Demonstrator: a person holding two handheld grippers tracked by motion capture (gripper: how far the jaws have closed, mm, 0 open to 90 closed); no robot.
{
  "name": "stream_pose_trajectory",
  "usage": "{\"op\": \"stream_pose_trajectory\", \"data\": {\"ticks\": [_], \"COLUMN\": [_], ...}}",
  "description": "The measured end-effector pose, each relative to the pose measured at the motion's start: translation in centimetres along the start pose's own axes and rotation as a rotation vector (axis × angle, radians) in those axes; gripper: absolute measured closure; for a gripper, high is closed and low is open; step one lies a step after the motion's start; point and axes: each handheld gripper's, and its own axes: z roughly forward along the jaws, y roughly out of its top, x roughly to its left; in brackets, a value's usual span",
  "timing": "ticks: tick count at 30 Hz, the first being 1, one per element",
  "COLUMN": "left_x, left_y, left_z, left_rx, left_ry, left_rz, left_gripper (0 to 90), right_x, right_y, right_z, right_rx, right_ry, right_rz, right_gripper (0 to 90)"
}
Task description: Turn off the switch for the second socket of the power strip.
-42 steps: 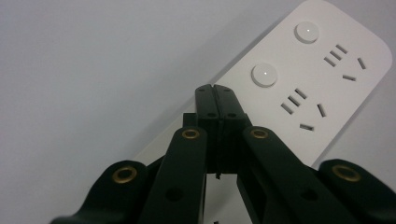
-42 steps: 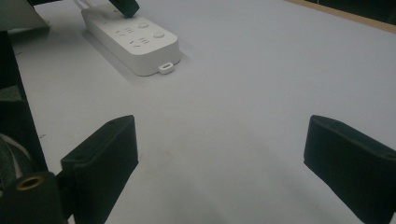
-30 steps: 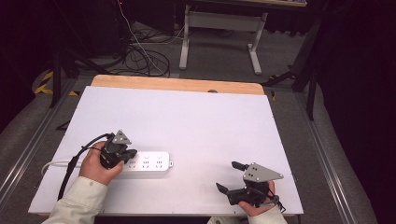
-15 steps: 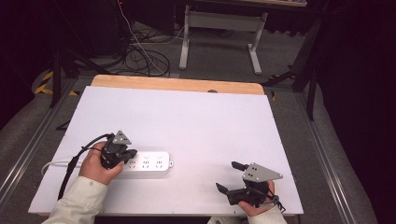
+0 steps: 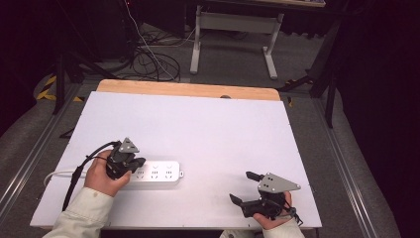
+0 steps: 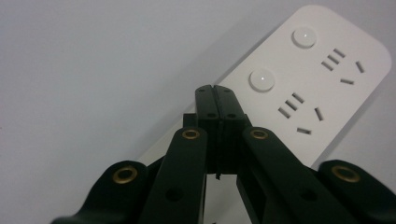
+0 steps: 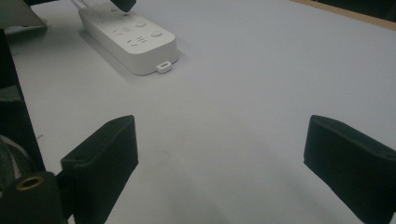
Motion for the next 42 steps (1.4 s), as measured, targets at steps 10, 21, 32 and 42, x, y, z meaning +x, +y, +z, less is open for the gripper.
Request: {"op": "stream_pose_trajectory", "data": {"ticks": [10, 21, 32, 42], "left_x": [-0.7, -0.4, -0.8, -1.0], "left_y": [0.6, 0.7, 0.7, 0.4], "left_z": [-2.1, -2.9, -4.0, -5.5], "left_rx": [-0.046, -0.069, -0.185, -0.256], "left_ry": [-0.012, -0.022, -0.088, -0.029], "left_rz": [0.021, 0.019, -0.027, 0.015], "left_gripper": [90.0, 90.0, 62.4, 31.2], "right_x": [0.0, 0.0, 0.0, 0.0], "right_y": [0.0, 0.0, -0.1, -0.1], "right_z": [0.0, 0.0, 0.0, -0.2], "right_rx": [0.000, 0.002, 0.003, -0.002], "right_ry": [-0.002, -0.004, -0.005, -0.006], "right_rz": [-0.003, -0.004, -0.007, -0.006], "right_gripper": [10.5, 10.5, 10.5, 10.5]}}
